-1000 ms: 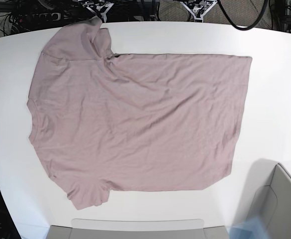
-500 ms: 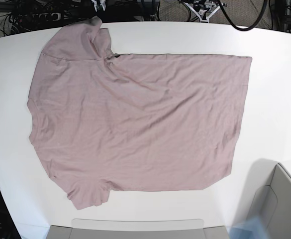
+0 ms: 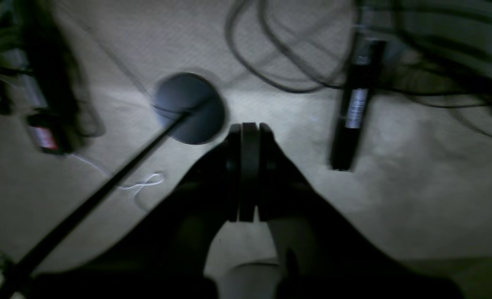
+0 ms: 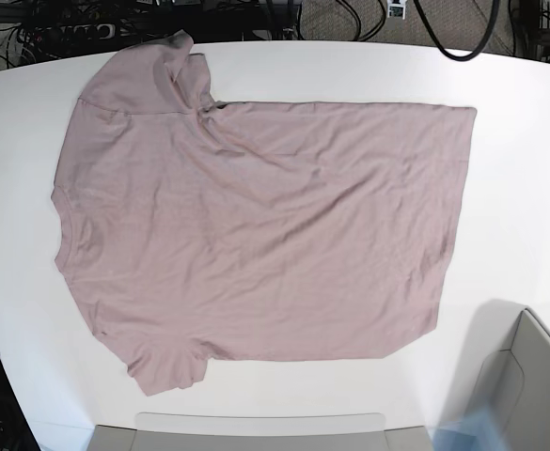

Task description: Fold the T-shirt properly

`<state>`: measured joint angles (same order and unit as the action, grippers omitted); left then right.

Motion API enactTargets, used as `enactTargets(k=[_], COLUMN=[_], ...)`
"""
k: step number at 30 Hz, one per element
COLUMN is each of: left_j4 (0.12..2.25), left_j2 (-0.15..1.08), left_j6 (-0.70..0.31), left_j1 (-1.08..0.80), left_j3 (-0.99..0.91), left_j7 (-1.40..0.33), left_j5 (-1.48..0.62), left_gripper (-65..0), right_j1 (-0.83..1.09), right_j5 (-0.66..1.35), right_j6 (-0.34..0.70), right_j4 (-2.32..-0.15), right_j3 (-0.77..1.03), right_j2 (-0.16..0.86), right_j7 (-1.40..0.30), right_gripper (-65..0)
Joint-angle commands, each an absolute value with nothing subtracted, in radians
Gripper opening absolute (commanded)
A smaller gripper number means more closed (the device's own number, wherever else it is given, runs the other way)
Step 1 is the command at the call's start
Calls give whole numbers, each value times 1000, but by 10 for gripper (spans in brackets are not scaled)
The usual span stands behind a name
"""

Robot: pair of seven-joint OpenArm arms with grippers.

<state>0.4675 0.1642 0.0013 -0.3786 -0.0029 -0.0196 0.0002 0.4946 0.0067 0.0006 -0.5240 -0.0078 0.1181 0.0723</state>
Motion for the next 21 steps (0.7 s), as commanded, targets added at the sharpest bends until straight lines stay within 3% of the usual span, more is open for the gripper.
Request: enactTargets(k=[1,12,21], left_j4=[501,938,1322], left_j2=[179,197,199], left_j6=[4,2,1], left_j1=[-407,-697,-874], left_j3=[-7,-10,-133], left_j7=[-5,-114,-266], left_j5=[1,-1,-1], left_gripper=[-648,-648,-647], right_j1=[536,791,992], right_j5=[8,12,13], right_j6=[7,7,7], right_j4=[-555,-931,-1219], right_j3=[-8,-8,-4], right_j2=[116,220,280], right_j7=[76,76,70], right_gripper=[-649,-649,-649])
